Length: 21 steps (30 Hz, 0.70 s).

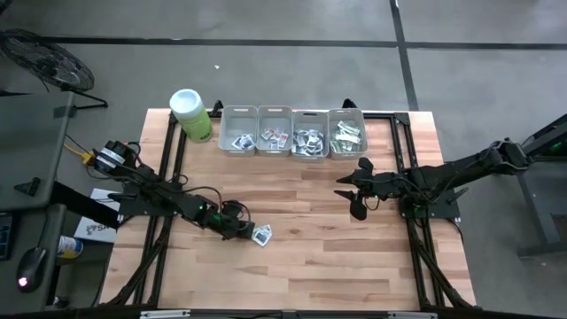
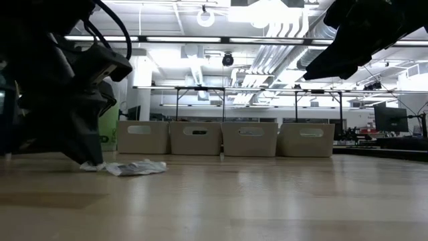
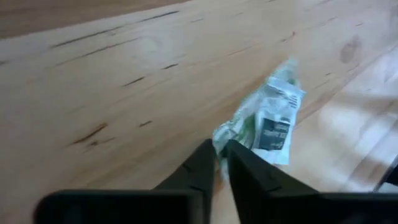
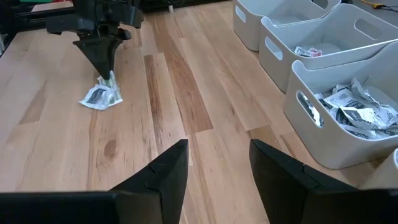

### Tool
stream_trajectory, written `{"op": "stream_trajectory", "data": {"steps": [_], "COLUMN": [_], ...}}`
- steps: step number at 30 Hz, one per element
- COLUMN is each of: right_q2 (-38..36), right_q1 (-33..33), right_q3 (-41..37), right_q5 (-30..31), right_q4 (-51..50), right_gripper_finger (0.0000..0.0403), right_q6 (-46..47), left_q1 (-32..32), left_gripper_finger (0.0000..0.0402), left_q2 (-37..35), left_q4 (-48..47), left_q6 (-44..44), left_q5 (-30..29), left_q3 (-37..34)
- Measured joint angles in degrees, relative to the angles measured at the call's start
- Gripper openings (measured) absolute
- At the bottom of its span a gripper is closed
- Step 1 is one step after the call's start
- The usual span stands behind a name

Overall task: Pick & Place First Aid Supplies
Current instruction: Put the bandage into the right gray bin

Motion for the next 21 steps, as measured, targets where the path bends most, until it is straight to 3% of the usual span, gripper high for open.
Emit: {"op": "stream_trajectory", "data": {"steps": [4, 17, 21], "right_q2": [0.0, 0.0, 0.0], "right_q1": [-0.01, 0.01, -0.01], "right_q3": [0.0, 0.0, 0.0], "right_q5": [0.0, 1.08, 2.24], "right_q4": [0.0, 0.0, 0.02], "right_gripper_finger": [0.0165, 0.0165, 0.0165], "right_q6": [0.0, -0.17, -0.2], "left_q1": [0.0, 0.09, 0.09], "left_gripper_finger": [0.0007, 0.0001, 0.0001], "left_q2": [0.0, 0.09, 0.09], "left_q4": [-0.34, 2.64, 5.99], "left_q6": [2.05, 8.39, 15.42], "left_q5": [-0.43, -8.2, -12.2], "left_q3": [-0.1, -0.19, -0.17]}}
